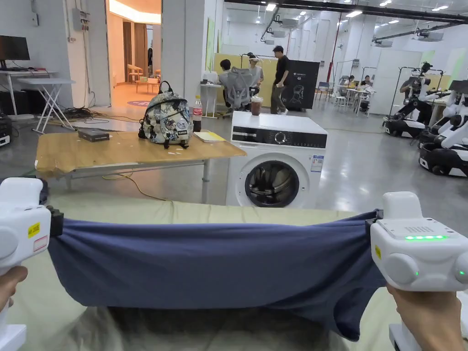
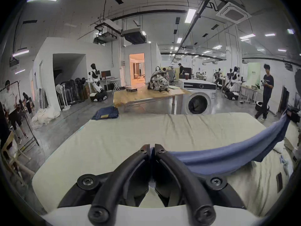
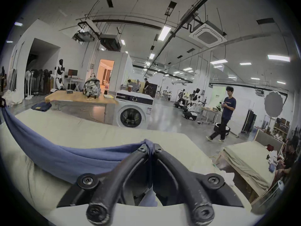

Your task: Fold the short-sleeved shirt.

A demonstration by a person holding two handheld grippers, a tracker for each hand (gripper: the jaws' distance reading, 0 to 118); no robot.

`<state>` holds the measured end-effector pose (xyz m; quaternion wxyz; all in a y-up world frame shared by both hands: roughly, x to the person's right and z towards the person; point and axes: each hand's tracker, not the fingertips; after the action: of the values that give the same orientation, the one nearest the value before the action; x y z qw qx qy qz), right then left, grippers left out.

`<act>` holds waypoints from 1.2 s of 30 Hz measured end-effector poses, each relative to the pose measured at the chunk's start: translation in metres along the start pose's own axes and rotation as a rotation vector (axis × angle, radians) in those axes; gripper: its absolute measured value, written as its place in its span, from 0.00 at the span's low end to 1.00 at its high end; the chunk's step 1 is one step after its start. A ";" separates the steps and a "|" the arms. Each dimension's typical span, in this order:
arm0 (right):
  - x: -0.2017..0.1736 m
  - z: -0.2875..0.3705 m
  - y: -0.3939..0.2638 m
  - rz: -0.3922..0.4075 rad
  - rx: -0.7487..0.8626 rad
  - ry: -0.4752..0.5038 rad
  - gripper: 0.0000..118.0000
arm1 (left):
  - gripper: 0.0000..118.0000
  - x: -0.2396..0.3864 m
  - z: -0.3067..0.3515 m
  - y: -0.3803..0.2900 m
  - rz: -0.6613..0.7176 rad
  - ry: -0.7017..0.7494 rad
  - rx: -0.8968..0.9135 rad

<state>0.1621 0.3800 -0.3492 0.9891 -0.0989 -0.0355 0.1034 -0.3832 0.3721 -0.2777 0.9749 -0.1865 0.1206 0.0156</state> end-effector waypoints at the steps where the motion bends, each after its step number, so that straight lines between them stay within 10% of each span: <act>1: 0.001 0.009 -0.006 -0.007 -0.016 0.007 0.01 | 0.00 -0.003 0.006 -0.006 0.008 -0.008 0.001; 18: 0.027 0.149 -0.111 0.027 -0.138 0.108 0.01 | 0.00 -0.033 0.114 -0.134 0.044 -0.053 -0.122; 36: 0.021 0.150 -0.268 0.088 -0.685 0.209 0.01 | 0.00 -0.025 0.088 -0.281 -0.022 -0.057 -0.590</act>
<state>0.2224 0.1558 -0.1471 0.8915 -0.4359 0.0373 0.1175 -0.3659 0.1439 -0.0912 0.8817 -0.4626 0.0814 0.0444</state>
